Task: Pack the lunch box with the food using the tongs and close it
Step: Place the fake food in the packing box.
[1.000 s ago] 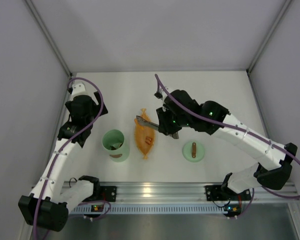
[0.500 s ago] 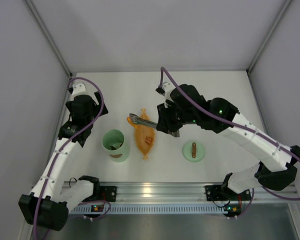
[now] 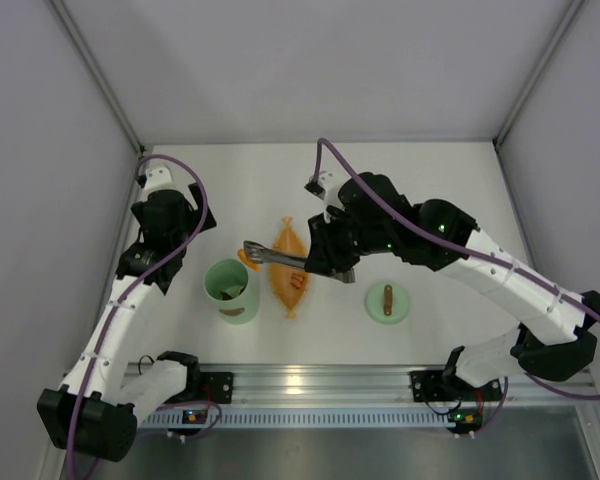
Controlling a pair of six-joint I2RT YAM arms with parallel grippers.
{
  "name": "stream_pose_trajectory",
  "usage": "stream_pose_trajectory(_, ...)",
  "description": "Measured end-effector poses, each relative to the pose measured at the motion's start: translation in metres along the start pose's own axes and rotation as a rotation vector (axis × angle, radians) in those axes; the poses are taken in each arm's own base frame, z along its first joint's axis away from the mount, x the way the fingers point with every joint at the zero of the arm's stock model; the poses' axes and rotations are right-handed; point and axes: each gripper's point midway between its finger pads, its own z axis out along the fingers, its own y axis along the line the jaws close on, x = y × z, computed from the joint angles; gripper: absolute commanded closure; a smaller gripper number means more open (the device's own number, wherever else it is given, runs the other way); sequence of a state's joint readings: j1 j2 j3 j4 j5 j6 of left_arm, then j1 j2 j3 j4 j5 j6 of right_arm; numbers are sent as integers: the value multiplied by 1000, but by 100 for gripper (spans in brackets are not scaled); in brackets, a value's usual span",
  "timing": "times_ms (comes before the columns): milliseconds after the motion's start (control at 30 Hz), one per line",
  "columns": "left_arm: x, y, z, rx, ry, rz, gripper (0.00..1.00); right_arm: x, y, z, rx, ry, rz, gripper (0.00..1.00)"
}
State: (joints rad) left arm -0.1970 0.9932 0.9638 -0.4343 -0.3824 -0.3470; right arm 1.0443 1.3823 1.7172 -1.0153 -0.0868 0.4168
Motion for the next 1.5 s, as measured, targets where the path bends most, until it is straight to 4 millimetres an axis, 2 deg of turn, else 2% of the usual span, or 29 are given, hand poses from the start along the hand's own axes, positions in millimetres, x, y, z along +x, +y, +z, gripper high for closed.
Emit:
stream_pose_trajectory(267,0,0,0,0,0,0,1,1,21,13,-48,22,-16,80)
stream_pose_trajectory(600,0,0,0,0,0,0,1,6,24,35,-45,60,-13,75)
stream_pose_trajectory(1200,0,0,0,0,0,0,1,-7,26,33,-44,21,-18,68)
stream_pose_trajectory(1400,0,0,0,0,0,0,1,-17,13,20,13,-34,-20,66)
stream_pose_trajectory(1500,0,0,0,0,0,0,1,-14,-4,6,56,-66,-9,65)
